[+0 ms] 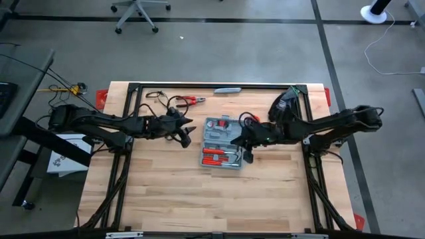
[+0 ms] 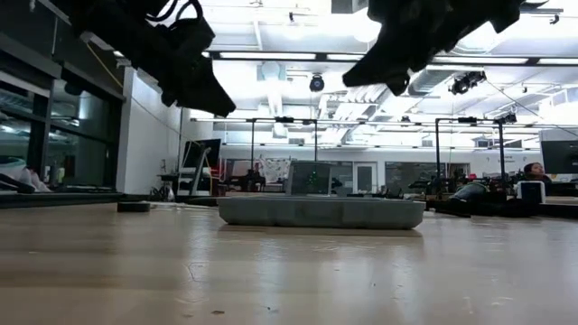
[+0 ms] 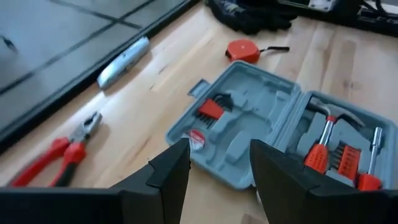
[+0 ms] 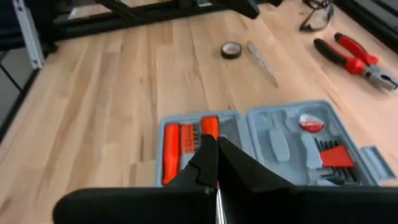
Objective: Prefit tool cases
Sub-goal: Remove the orange hammer from the gray tool case
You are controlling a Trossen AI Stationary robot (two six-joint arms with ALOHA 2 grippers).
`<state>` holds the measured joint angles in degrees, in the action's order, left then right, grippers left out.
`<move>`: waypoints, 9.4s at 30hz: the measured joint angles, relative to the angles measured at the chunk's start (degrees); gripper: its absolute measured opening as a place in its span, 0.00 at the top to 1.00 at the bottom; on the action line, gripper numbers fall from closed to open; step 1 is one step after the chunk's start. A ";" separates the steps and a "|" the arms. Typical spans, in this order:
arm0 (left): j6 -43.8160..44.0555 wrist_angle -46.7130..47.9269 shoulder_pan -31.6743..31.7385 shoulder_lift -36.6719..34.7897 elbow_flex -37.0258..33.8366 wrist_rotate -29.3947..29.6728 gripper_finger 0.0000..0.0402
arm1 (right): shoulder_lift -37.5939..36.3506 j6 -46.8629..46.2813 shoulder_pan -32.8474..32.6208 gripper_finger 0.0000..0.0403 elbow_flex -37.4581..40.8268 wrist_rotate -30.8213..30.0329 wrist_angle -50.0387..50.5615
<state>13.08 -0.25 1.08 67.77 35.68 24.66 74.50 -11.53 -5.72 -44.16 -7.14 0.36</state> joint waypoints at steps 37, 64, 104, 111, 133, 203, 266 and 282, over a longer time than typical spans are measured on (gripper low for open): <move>-2.89 -8.97 1.40 20.73 4.64 -18.66 0.97 | 15.57 -6.23 -2.05 1.00 -0.02 -0.78 14.80; -18.80 0.89 -0.31 21.70 7.58 -23.01 0.48 | 23.30 -3.62 0.86 1.00 -0.11 3.21 5.66; -9.12 5.68 -2.09 32.56 14.59 -12.55 0.99 | 17.99 -0.16 0.31 1.00 0.41 -3.41 6.47; -5.56 7.51 -5.32 26.42 14.48 -7.02 0.99 | 10.79 4.99 0.34 1.00 0.28 -6.57 6.22; -8.71 16.64 -5.14 16.27 14.60 -0.69 1.00 | 7.44 -1.41 -1.13 1.00 0.07 -8.58 8.14; -36.59 -1.56 4.02 41.77 14.84 3.60 0.78 | 27.17 -1.92 2.44 1.00 -0.02 -3.82 -3.55; -4.22 13.72 -6.30 39.23 14.67 1.34 1.00 | 27.01 -2.72 2.45 1.00 0.00 -12.52 1.16; -11.00 9.77 -8.05 27.89 14.56 -2.09 1.00 | 26.83 -2.89 3.61 1.00 -0.03 -13.55 0.90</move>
<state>2.09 9.52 -6.96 95.66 50.24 22.56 101.33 -14.42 -2.11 -44.19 -20.69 1.26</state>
